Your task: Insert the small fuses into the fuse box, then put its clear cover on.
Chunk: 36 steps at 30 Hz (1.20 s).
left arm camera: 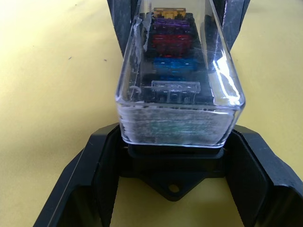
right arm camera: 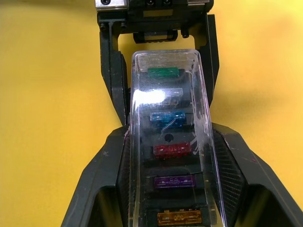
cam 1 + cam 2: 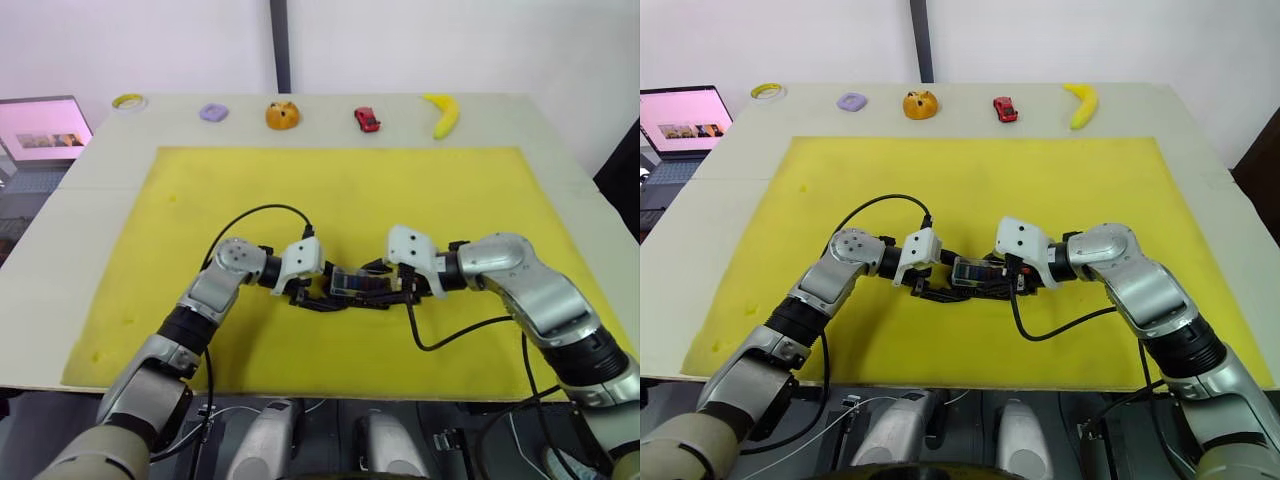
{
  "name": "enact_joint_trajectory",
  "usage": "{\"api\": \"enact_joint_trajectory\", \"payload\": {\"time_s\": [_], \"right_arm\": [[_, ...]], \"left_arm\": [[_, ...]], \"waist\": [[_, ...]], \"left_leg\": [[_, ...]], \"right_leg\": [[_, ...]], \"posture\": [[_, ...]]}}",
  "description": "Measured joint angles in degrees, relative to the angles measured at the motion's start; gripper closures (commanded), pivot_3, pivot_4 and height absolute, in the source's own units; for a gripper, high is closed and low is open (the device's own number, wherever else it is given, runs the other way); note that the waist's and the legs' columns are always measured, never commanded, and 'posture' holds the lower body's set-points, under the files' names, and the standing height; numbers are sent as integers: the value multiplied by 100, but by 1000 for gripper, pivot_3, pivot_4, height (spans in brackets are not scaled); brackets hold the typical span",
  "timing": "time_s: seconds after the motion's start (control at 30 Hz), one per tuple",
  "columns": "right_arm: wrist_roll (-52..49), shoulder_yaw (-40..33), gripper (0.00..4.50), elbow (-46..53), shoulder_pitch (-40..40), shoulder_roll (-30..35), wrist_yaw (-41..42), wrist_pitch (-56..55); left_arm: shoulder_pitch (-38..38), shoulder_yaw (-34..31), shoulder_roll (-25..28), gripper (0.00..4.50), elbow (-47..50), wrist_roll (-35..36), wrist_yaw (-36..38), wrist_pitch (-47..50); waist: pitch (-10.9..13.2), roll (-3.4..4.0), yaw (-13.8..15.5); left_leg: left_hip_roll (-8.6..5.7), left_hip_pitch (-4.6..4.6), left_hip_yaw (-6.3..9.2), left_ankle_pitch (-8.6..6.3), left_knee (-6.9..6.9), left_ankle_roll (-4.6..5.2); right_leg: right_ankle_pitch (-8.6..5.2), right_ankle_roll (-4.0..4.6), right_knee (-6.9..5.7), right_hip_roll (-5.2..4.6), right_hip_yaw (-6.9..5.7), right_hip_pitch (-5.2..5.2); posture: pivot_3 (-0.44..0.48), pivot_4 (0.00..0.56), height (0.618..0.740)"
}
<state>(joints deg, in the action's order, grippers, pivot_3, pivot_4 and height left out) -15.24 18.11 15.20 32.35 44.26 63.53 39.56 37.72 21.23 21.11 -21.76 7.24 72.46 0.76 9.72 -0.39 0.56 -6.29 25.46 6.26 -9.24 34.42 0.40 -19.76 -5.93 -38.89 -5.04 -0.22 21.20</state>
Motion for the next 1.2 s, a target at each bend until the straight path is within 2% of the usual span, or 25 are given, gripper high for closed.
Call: {"api": "enact_joint_trajectory", "payload": {"time_s": [0.27, 0.7, 1.2], "right_arm": [[167, 234, 2791, -176, 197, -31, 82, -71], [341, 191, 2791, 440, -78, 138, -114, 109], [35, 163, 2791, 124, 149, 79, 69, 649]], "left_arm": [[-1, -2, -25, 1927, -12, -38, -32, 8], [-14, -1, -89, 1927, -11, -53, -29, 5], [-51, -2, -108, 1927, 14, -60, -44, 16]], "waist": [[-1, 0, 3], [-2, -1, 19], [-3, -1, 20]], "left_leg": [[0, -1, 1, 0, 5, 0], [-4, 1, 4, -1, 8, 1], [-5, 0, 7, -5, 15, 5]], "right_leg": [[0, -1, 0, 0, -1, -2], [1, -2, 0, -2, -3, -2], [1, -2, 0, -3, -6, -9]], "posture": [[0, 150, 735], [0, 150, 735], [0, 150, 735]]}}
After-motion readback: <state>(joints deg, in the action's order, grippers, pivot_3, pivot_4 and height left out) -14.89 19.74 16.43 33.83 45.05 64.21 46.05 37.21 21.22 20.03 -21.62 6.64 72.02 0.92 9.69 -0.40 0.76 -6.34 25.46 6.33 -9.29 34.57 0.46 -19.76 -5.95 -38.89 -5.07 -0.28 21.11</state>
